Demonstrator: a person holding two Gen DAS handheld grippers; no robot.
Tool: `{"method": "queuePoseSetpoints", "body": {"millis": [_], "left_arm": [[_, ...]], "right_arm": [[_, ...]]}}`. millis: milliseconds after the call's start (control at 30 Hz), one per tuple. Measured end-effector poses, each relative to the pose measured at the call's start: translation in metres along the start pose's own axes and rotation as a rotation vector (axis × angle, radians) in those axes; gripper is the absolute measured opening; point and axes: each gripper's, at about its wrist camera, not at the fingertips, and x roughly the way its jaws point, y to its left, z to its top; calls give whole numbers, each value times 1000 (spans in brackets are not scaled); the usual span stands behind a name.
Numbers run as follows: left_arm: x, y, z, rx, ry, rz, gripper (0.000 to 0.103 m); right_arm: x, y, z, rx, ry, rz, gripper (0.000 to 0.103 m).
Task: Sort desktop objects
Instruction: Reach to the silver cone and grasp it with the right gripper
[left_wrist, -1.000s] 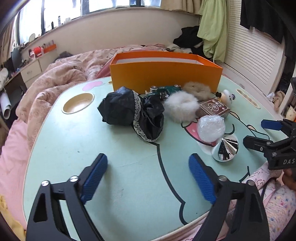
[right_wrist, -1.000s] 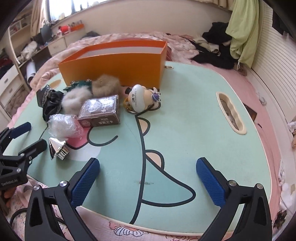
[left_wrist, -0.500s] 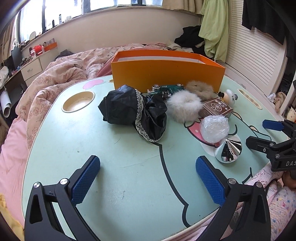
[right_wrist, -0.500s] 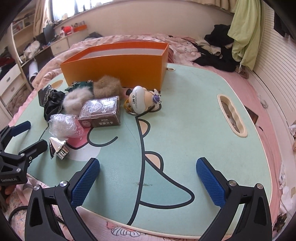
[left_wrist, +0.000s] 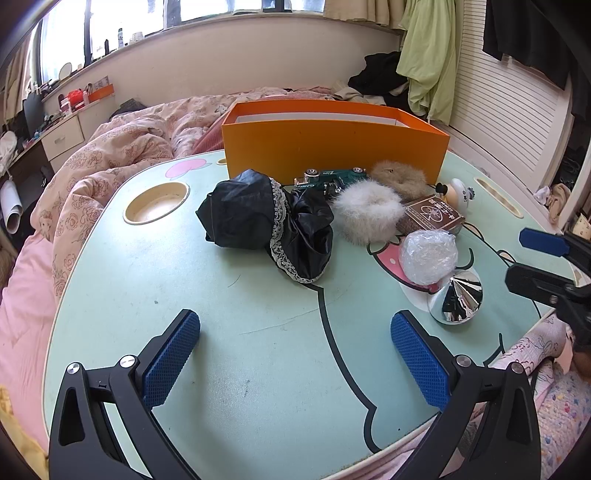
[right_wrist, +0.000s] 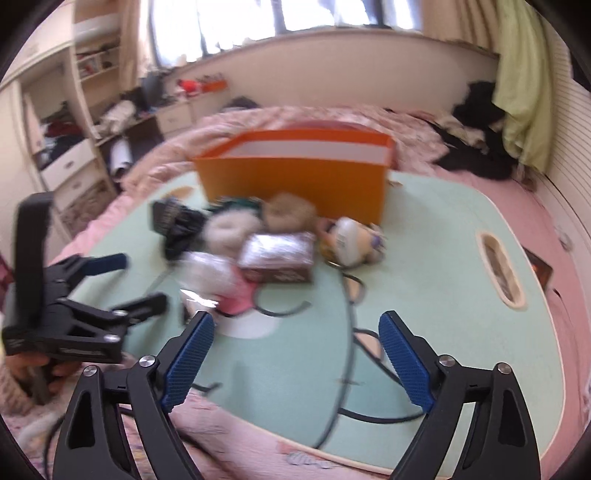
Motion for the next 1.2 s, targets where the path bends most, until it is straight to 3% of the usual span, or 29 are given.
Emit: {"method": "queuePoseSetpoints", "body": {"millis": [167,267,300,367,567,767,833,867,900,1100,1200], "left_arm": [[0,0,0,0,-1,0,103],[0,0,0,0,-1,0,103],[0,0,0,0,-1,0,103],[0,0,0,0,-1,0,103],[0,0,-1,-1,-1,0,103],[0,0,-1,0,-1,0,103],[0,0,-1,0,-1,0,103],[0,0,-1,-1,-1,0,103],[0,0,-1,-1,-1,0,103],[1,0,-1,-1,-1,0,103],[1,0,-1,-1,-1,0,103]], "right_arm": [[20,28,14,-84,82,137,61],[36,36,16,-105,145,211,55],[39,38,14,-107,161,227,42],[42,36,10,-94,172,240,29],[18,-4,-3,73,81,212,29],[-3,-36,-15,154,5,77,29],[-4,-39,-14,162,-3,66,42],[-4,-38,-13,161,-3,63,58],[-3,-38,-12,154,1,43,66],[16,-35,-6,84,29,-107,66],[25,-36,-2,65,26,-135,66]]}}
